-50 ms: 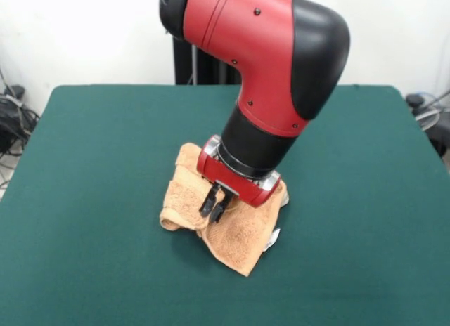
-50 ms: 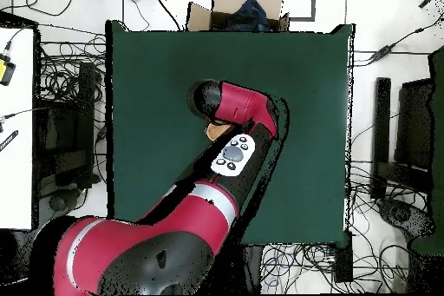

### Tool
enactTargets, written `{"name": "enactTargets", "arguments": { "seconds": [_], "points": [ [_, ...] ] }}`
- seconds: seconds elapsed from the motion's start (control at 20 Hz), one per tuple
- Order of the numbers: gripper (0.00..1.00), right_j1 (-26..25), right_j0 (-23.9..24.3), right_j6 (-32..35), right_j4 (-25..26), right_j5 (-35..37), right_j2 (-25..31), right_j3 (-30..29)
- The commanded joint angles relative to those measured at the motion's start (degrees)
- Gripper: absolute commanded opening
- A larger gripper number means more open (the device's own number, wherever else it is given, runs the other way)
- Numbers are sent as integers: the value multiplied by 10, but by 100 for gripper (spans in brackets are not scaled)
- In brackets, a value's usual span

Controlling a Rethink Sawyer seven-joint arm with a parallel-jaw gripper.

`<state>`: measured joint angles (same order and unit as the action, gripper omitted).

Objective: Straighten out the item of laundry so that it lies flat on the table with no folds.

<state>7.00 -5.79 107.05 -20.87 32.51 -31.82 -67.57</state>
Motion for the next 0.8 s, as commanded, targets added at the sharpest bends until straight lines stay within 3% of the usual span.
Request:
{"name": "enactTargets", "arguments": {
  "seconds": [0.05, 0.6, 0.8],
  "points": [
    [0, -15, 10, 70, 33, 65, 22, -9],
    [0, -3, 1, 44, 71, 91, -16, 7],
    [0, -16, 6, 35, 109, 23, -48, 30]
  ]
}}
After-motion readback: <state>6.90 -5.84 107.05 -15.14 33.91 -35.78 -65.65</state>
